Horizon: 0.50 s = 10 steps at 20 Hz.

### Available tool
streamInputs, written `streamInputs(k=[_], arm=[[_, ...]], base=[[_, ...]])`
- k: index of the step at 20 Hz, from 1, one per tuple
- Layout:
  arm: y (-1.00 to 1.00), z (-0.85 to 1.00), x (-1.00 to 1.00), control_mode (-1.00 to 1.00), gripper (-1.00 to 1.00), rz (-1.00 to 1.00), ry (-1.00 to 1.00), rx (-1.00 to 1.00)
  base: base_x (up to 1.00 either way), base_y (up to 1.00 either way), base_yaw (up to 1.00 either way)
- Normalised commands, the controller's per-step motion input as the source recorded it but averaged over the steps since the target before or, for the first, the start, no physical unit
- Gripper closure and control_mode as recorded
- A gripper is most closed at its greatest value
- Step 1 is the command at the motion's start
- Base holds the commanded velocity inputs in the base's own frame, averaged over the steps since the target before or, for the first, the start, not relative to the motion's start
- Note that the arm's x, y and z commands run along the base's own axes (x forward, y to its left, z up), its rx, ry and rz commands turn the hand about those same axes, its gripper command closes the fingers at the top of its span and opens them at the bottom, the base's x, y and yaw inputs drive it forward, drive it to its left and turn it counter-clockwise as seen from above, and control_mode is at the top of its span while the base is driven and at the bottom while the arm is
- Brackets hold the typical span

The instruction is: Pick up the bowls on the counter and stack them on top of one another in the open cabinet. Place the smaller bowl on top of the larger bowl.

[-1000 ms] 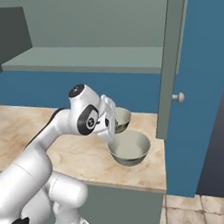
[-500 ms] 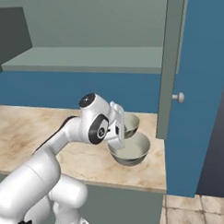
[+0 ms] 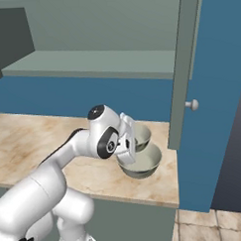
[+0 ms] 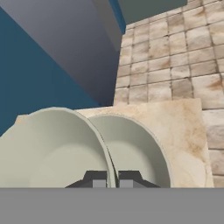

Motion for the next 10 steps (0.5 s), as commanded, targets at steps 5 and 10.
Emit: streamInputs(k=[5,10], arm=[[-0.09,-0.28,0.01,-1.00,1.00,0.00,0.00,0.00],[-0.05,-0.28,0.05,-1.00,1.00,0.00,0.00,0.00]], base=[[0.00,0.00,0.00],[0.00,0.00,0.00]])
